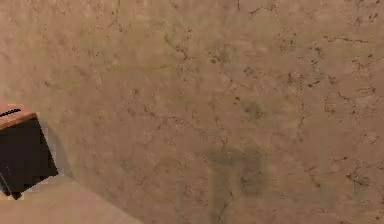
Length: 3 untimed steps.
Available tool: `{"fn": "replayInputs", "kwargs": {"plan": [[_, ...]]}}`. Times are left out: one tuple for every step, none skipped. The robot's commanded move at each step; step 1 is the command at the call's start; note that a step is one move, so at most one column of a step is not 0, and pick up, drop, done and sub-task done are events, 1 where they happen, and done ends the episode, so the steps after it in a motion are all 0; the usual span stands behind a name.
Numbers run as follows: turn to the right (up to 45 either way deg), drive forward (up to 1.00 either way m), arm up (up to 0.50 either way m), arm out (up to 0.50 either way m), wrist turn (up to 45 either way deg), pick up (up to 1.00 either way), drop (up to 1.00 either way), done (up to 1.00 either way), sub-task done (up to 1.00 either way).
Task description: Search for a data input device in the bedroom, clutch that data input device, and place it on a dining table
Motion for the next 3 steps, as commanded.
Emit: {"fn": "replayInputs", "kwargs": {"plan": [[-45.0, 0.00, 0.00, 0.00, 0.0, 0.00, 0.00, 0.00, 0.00], [-45.0, 0.00, 0.00, 0.00, 0.0, 0.00, 0.00, 0.00, 0.00], [-45.0, 0.00, 0.00, 0.00, 0.0, 0.00, 0.00, 0.00, 0.00]]}}
